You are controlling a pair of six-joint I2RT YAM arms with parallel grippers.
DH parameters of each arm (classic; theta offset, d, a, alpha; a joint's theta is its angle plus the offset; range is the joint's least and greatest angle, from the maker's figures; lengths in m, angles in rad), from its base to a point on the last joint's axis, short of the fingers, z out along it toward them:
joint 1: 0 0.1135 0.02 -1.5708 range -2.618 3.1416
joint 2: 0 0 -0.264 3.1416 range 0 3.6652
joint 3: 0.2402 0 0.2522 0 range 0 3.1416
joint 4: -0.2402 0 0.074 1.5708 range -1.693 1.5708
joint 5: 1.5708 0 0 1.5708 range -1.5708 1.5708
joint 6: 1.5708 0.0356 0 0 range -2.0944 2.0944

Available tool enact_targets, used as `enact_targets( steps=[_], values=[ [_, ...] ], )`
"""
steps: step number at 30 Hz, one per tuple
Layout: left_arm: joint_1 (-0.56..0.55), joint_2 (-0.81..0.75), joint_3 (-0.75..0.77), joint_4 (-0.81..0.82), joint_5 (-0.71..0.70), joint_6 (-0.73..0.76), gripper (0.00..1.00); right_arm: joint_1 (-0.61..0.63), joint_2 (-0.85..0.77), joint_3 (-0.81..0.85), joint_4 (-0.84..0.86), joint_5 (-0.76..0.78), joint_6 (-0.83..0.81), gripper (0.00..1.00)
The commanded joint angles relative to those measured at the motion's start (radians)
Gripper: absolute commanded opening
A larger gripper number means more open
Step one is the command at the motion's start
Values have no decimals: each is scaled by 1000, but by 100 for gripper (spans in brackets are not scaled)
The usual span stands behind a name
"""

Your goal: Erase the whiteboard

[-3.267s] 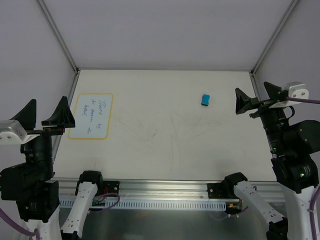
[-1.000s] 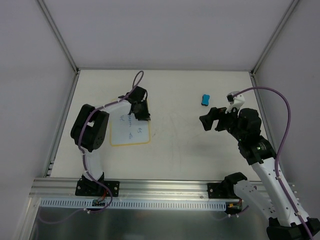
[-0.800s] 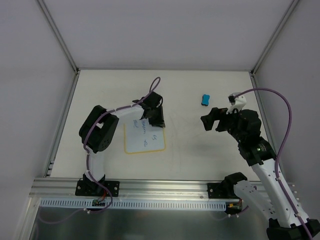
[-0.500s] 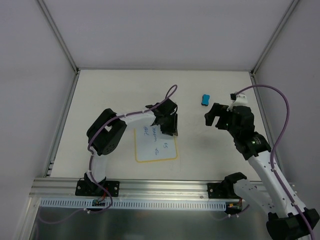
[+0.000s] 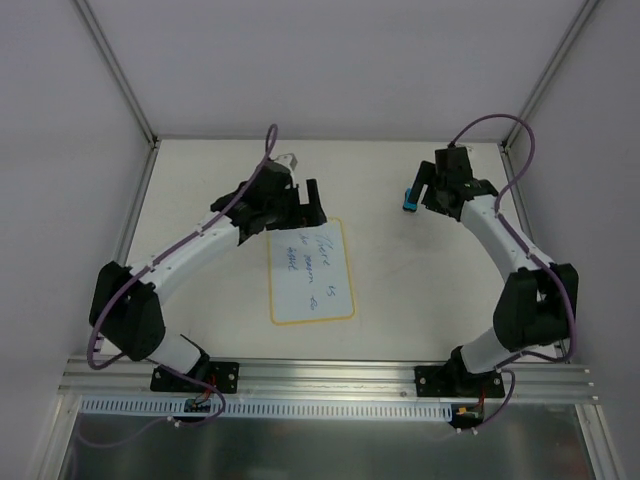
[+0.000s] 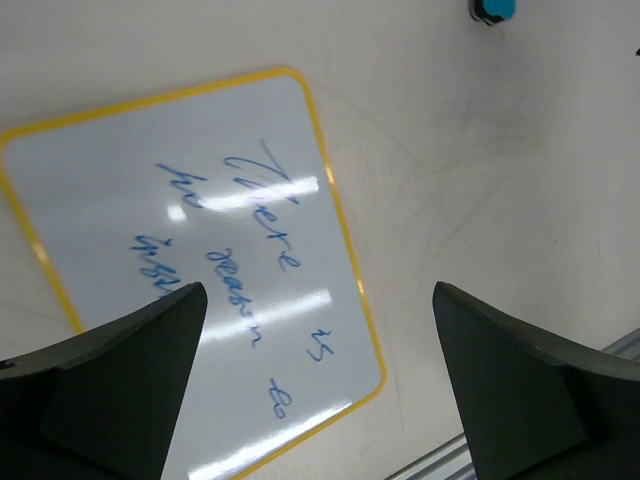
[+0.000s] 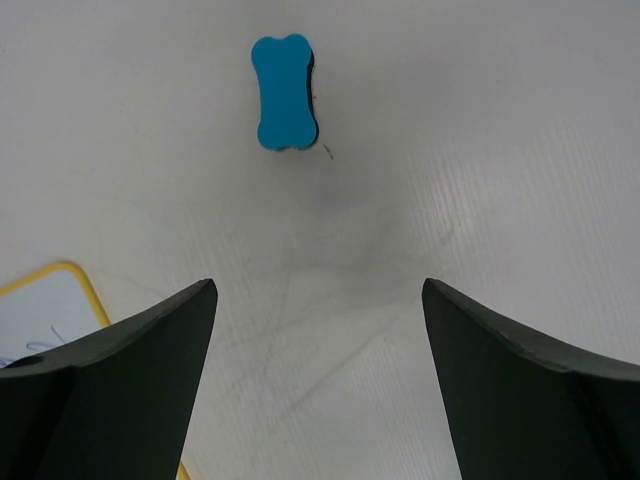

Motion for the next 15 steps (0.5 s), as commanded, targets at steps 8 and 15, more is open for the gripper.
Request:
enact_targets(
  steps=[8,15],
  values=[
    [263,-277,-365,-55,-61,21,99,-43,432,413,-73,12,40,73],
    [315,-345,-453,-58,-52,4,98,-48,612,538,-113,-2,40,72]
  ],
)
